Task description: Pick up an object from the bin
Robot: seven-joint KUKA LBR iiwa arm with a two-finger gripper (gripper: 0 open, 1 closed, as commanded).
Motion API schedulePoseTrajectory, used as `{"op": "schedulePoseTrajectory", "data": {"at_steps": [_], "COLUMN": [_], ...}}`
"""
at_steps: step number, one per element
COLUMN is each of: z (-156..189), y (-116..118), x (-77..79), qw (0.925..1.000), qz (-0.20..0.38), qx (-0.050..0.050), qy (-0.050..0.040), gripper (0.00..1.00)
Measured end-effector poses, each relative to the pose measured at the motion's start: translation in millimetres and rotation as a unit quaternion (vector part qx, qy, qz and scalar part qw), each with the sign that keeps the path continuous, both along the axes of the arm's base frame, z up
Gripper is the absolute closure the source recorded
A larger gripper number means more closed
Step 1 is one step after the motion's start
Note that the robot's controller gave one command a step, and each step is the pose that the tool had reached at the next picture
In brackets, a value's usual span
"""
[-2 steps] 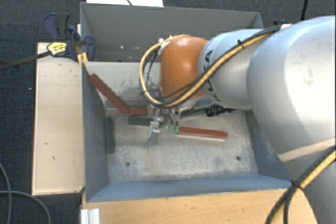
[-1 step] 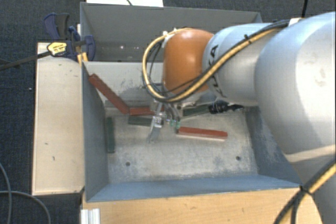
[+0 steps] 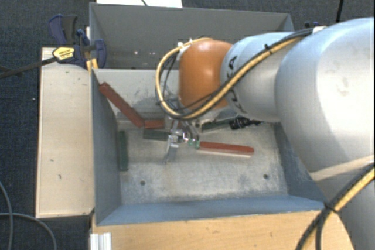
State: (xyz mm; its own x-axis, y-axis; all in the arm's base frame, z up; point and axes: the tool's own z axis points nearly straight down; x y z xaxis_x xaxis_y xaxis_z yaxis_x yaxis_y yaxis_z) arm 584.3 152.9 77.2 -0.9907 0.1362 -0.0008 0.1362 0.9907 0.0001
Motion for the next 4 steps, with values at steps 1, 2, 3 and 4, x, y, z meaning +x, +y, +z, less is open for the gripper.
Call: {"op": "schedulePoseTrajectory", "data": {"at_steps": [1, 2, 3, 4], "z": [-6.7, -6.7, -6.7, -6.7], "y": [9.8, 9.8, 9.8, 9.8], "x": [3.0, 3.0, 3.0, 3.0], "qw": [0.9913, 0.9913, 0.9913, 0.9913], "qz": [-0.132, -0.132, -0.132, -0.132], "qx": [0.001, 0.001, 0.001, 0.001], "qy": [-0.0010, -0.0010, -0.0010, -0.0010], "gripper": [1.00, 1.00, 1.00, 1.00]}}
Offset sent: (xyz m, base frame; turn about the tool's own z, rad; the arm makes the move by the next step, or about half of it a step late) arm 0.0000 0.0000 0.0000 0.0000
